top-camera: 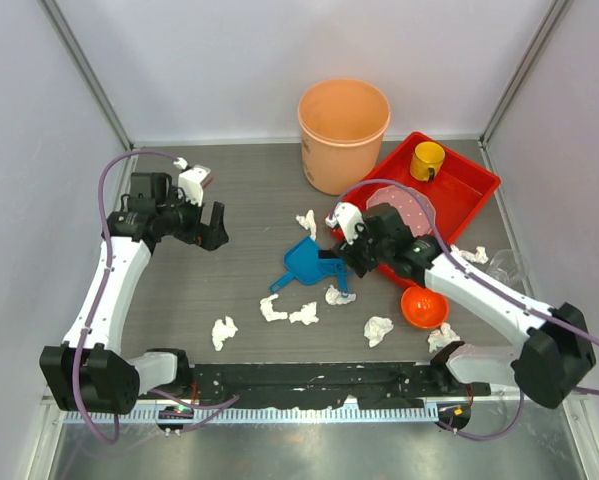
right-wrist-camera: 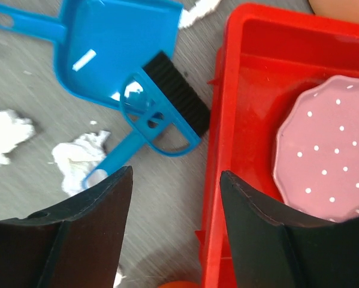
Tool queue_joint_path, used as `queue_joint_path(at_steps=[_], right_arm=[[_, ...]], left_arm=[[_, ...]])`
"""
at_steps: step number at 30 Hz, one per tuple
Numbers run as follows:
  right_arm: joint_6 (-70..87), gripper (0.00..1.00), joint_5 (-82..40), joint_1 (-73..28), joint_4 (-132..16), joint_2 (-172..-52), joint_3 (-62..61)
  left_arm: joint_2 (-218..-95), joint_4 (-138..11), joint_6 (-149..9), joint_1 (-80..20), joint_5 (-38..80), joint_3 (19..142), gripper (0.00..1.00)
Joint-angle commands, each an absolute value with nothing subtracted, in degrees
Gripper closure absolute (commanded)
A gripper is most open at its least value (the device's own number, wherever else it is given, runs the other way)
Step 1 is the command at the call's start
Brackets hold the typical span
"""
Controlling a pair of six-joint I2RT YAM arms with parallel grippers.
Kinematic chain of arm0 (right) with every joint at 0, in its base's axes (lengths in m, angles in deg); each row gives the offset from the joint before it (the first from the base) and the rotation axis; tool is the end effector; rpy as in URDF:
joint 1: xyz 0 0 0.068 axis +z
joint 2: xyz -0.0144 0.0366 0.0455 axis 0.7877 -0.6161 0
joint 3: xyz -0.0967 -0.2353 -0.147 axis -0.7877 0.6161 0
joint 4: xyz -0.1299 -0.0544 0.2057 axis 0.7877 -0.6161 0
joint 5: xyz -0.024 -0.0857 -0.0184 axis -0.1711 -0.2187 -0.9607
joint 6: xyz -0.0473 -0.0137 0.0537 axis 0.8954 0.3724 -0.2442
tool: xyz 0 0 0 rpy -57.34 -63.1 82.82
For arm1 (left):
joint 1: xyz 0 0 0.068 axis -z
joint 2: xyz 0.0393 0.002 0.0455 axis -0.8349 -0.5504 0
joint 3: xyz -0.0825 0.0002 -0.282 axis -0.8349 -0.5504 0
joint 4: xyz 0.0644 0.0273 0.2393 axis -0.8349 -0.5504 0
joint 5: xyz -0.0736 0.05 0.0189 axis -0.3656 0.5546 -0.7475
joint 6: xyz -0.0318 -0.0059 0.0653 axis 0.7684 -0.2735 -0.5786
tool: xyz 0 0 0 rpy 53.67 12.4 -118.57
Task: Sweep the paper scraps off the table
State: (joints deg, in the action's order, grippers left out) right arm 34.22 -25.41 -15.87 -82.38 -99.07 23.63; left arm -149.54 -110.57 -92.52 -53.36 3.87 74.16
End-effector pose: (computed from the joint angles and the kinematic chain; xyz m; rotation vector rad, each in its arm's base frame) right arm 0.2034 0.1522 0.2823 -1.0858 2.0254 0.2154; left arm 0.2360 -0.0396 0.3329 0.4902 2.2945 -0.4686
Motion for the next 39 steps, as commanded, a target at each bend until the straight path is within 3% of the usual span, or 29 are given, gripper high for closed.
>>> queue_joint_path(at_steps=[1,9,13,16,29,39], right_arm=[[41.9,0.31,-37.0,-15.2,-81.8,-103.9,22.5],[47.8,0.32,-41.6,-15.3,-88.5,-113.2,18.3],[52.0,0.63,-39.4,-15.4,-92.1,-113.9,17.9],[55.3,0.71,-39.9,-16.2,-93.9,-113.9,17.8],[63.6,0.84,-36.9,-25.2,-93.7,-112.3,16.6],[61.5,0.85,-41.3,-31.5,-82.6,-119.4,14.0]], left_arm=[[-149.0,-110.6,-92.6,-53.4,3.8,74.7,0.00],[-148.2,-110.2,-92.9,-53.4,3.7,73.5,0.00],[-148.1,-110.6,-93.2,-53.4,3.6,73.6,0.00],[-148.0,-110.6,-93.2,-53.4,3.1,73.6,0.00],[-148.1,-110.6,-93.1,-53.4,2.3,73.6,0.00],[-147.9,-110.9,-93.2,-53.4,2.8,73.4,0.00]])
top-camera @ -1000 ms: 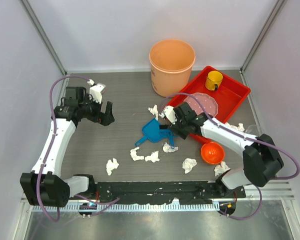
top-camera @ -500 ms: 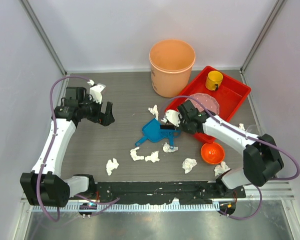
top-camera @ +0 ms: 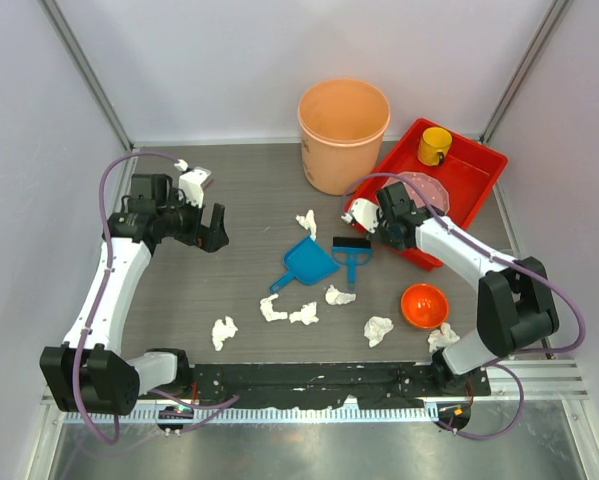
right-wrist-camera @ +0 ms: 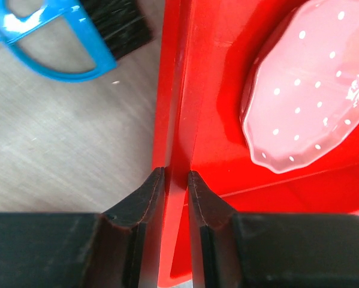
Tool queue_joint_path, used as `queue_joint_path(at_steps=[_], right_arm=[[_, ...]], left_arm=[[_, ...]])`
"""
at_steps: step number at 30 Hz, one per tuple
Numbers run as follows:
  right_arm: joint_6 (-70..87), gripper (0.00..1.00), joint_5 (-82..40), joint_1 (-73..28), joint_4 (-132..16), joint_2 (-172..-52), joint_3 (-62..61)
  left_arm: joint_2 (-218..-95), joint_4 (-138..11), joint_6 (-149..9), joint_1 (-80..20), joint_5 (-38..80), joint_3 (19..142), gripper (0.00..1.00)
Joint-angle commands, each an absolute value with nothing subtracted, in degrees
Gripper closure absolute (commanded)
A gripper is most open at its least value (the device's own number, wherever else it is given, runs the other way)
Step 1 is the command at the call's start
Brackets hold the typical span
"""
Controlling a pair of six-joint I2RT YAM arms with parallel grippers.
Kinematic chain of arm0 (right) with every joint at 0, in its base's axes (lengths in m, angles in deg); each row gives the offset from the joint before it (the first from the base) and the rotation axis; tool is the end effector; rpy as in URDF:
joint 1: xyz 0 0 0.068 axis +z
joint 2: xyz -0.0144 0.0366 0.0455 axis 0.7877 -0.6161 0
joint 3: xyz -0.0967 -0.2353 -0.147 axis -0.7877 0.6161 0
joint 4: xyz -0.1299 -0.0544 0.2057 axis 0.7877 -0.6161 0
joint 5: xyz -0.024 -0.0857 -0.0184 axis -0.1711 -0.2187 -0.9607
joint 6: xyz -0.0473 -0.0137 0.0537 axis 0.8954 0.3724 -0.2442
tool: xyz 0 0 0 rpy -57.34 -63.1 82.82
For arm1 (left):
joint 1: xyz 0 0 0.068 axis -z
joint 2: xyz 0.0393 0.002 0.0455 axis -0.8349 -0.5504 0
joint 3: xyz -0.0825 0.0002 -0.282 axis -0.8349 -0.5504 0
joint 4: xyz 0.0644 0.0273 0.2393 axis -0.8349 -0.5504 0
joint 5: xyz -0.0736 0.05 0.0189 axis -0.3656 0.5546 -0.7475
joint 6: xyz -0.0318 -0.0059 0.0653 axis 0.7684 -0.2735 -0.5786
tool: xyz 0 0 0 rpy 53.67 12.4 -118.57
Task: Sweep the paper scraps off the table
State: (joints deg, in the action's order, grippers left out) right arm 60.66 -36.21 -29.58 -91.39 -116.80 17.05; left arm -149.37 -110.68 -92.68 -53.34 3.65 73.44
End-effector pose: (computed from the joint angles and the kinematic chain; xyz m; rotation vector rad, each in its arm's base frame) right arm 0.2776 0.1055 0.2269 -1.4451 2.2354 -0.3129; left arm 0.2345 -0.0398 0.3294 0.4942 2.3035 -0.4751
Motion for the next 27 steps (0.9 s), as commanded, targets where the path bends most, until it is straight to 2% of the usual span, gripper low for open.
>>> queue_joint_path(at_steps=[1,10,11,12,15,20,21,23,27], right_arm=[[61.5,0.85,-41.3,-32.1,-82.2,-119.8,13.7],[61.2,0.84,-43.0,-35.0,-76.9,-122.1,12.5],[61.2,0.80,-43.5,-34.8,-77.2,-122.1,12.5],[61.0,0.67,-43.4,-34.6,-78.3,-121.6,12.0],[56.4,0.42,-42.3,-32.2,-80.1,-119.3,10.2],[35.4,0.28,-45.7,-26.7,-85.9,-111.1,3.1],[31.6,0.14,-48.6,-24.4,-89.3,-110.0,2.5],[18.1,0.14,-49.9,-22.4,-94.1,-107.5,1.4],[-7.5,0.14,-55.3,-20.8,-113.4,-104.6,3.7]], left_arm=[[-148.0,-110.8,-93.3,-53.4,2.9,73.5,0.00],[-148.1,-110.6,-93.3,-53.4,2.9,73.4,0.00],[-148.2,-110.6,-93.3,-53.4,2.8,73.5,0.00],[-148.1,-110.6,-93.3,-53.4,2.8,73.3,0.00],[-148.3,-110.5,-93.2,-53.4,2.6,73.2,0.00],[-148.3,-110.2,-93.3,-53.4,2.5,73.0,0.00],[-148.2,-110.1,-93.3,-53.4,2.4,72.9,0.00],[-147.9,-110.3,-93.3,-53.4,2.2,72.7,0.00],[-147.6,-111.0,-93.8,-53.4,2.3,72.6,0.00]])
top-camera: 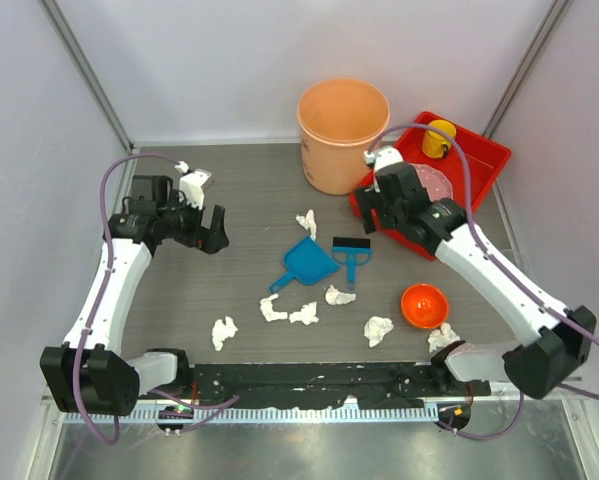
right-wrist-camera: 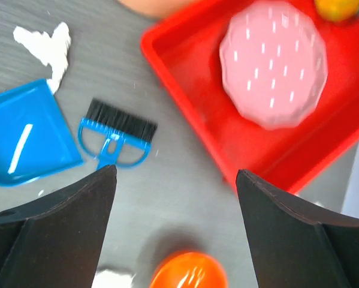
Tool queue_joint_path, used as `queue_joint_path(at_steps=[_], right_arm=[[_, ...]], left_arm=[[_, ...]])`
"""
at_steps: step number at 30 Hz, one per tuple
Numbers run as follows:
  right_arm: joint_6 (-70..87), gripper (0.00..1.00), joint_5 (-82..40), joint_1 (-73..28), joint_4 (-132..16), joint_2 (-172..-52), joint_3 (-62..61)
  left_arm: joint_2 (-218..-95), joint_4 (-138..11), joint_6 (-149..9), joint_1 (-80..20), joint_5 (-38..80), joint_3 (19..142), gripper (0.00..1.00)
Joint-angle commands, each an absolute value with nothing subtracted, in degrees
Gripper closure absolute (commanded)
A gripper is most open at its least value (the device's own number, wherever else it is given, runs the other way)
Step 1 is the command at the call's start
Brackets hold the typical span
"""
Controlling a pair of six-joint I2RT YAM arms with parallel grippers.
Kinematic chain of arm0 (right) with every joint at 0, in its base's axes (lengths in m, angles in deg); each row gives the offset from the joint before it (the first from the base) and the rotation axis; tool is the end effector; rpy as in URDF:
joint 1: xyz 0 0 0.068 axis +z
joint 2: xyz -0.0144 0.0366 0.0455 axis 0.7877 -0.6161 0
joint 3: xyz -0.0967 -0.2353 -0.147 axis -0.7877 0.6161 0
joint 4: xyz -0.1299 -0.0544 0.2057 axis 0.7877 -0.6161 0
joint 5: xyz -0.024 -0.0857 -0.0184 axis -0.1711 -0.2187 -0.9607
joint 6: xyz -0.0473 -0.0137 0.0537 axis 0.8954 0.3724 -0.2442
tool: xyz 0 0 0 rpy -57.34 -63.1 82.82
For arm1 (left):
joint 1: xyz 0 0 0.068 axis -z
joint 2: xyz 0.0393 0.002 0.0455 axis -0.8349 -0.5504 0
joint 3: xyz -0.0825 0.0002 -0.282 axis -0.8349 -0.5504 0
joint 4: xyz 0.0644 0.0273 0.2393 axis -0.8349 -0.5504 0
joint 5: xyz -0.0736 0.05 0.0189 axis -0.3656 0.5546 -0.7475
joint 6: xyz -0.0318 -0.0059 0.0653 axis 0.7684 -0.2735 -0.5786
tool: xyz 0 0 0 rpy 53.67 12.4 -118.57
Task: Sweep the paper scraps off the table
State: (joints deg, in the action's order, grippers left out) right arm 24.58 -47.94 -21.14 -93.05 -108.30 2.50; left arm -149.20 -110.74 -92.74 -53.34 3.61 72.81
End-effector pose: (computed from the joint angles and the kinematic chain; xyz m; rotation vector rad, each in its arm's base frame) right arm 0.2625 0.1331 0.3499 -0.5940 2.1466 -0.1815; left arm 0.2332 -0.0398 0.3264 0.4947 2.3118 -0.4780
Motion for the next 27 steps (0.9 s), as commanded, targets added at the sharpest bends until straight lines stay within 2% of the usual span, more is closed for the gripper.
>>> queue_joint_path(at_steps=[1,5,8,12,16,19,22,24,27], right_arm=[[-10.6,0.14,-56.0,-19.9,-115.5,-103.4,5.2],[-21.3,0.14,-50.9,-16.2,-117.8,-95.9,16.5],[-25.4,0.18,-47.2,-15.1,-114.0,-92.5,23.8],[-27.1,0.24,-48.8,-14.7,-112.8,-94.4,27.1],[-27.0,0.23,-52.1,-14.7,-113.4,-99.4,27.9],[-26.1,0.37,-51.3,-14.8,-109.1,-102.9,28.8],[-25.4,0.65,-51.9,-15.1,-106.7,-104.5,29.2],[-25.0,0.69,-54.1,-15.8,-106.1,-104.4,29.8],[-24.1,0.87,-52.5,-19.8,-105.2,-102.4,31.5]], left_arm=[[-147.5,-110.9,-94.0,-53.4,2.3,72.6,0.00],[-148.1,-110.7,-94.2,-53.4,1.6,72.4,0.00],[-148.1,-109.8,-94.3,-53.4,0.9,71.7,0.00],[-148.0,-109.9,-94.8,-53.4,0.8,71.4,0.00],[-147.7,-110.0,-94.9,-53.4,0.2,71.2,0.00],[-147.7,-110.2,-95.0,-53.4,0.1,71.3,0.00],[-147.3,-110.9,-95.2,-53.4,0.2,71.4,0.00],[-147.0,-111.0,-95.4,-53.4,0.1,71.5,0.00],[-147.0,-111.1,-95.5,-53.4,-0.5,71.5,0.00]])
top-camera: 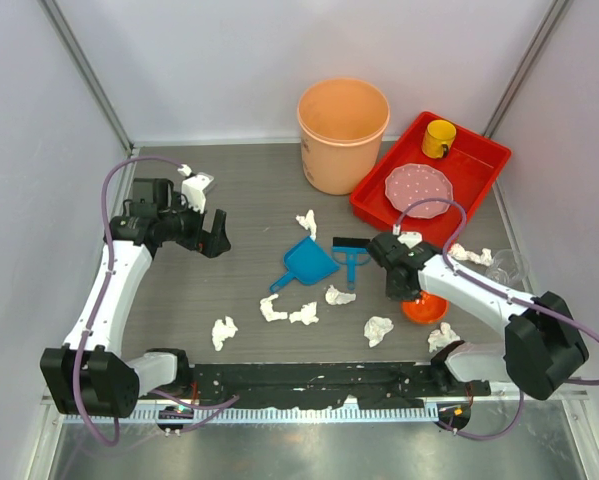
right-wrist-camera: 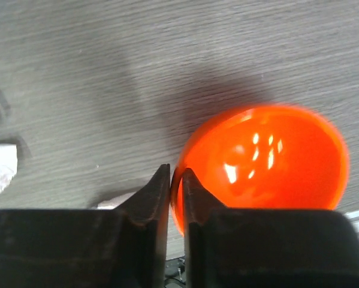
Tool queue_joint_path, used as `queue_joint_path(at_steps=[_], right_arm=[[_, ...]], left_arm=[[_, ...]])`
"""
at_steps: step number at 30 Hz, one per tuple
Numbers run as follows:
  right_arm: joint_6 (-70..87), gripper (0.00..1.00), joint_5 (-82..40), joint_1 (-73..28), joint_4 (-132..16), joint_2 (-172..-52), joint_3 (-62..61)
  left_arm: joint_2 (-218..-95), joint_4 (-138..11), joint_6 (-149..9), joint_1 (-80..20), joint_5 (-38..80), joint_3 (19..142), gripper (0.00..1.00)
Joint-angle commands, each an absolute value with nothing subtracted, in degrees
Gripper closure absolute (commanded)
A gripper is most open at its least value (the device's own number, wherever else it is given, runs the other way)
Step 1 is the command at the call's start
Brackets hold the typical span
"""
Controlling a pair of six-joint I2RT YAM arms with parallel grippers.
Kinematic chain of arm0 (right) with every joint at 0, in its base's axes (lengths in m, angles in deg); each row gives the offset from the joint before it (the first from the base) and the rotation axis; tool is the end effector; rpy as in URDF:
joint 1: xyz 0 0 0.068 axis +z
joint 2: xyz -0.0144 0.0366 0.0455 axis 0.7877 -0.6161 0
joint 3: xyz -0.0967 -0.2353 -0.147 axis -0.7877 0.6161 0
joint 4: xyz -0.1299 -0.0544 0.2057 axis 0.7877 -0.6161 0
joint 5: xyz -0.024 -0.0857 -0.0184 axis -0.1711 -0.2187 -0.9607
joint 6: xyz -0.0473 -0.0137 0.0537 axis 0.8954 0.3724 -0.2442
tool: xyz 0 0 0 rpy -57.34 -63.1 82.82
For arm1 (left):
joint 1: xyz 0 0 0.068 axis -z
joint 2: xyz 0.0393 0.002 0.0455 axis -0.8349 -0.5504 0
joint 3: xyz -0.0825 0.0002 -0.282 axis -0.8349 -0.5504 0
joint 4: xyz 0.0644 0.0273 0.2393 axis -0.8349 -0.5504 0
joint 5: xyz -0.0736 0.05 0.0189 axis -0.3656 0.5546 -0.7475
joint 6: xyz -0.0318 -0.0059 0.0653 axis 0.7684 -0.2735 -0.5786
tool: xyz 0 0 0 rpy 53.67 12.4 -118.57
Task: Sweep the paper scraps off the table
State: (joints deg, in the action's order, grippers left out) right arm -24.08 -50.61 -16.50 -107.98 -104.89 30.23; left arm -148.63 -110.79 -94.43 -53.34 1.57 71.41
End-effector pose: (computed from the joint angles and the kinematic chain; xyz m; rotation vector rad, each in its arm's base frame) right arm 0.1740 0.0959 0.2012 0.1443 2.7429 -0.2701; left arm 0.2289 -0.0414 0.3214 0.5406 2.3042 -0.5106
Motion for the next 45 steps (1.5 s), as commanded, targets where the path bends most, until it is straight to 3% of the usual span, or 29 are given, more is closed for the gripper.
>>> queue_joint_path(at_steps=[1,7,13,15,23,33,39,45], right_arm=[[-24.1,0.99,-52.1,-20.8,-104.8,-101.7,31.7],[-25.3,0.99,-51.1,-23.3,-105.5,-93.2,28.6],[-17.0,0.99,-51.1,-40.6,-105.2,-86.6,30.1],[-17.1,0.99,-51.4,-47.0,-107.2,-87.1,29.2],[-16.0,0.99,-49.5,-54.2,-111.0,-94.0,27.7],[-25.0,0.99,-66.9,-65.3,-109.6,-93.2,28.9],[-21.3,0.99,-60.4,-77.0,-103.8,-98.9,29.6],[-21.1,0.99,-54.6,-80.7,-98.6,-100.8,30.9]], left_arm=[[-147.0,-111.1,-95.5,-53.4,-0.6,71.5,0.00],[-146.0,-111.5,-95.8,-53.4,-2.9,71.4,0.00],[-144.9,-110.5,-95.6,-53.4,-6.2,71.0,0.00],[-145.0,-110.3,-95.9,-53.3,-6.4,70.7,0.00],[-148.1,-111.5,-96.5,-52.5,-7.2,71.0,0.00],[-150.2,-116.6,-97.9,-52.3,-7.8,74.7,0.03],[-150.2,-116.8,-98.2,-52.4,-8.2,74.4,0.04],[-149.8,-116.4,-98.0,-52.3,-7.6,74.3,0.04]])
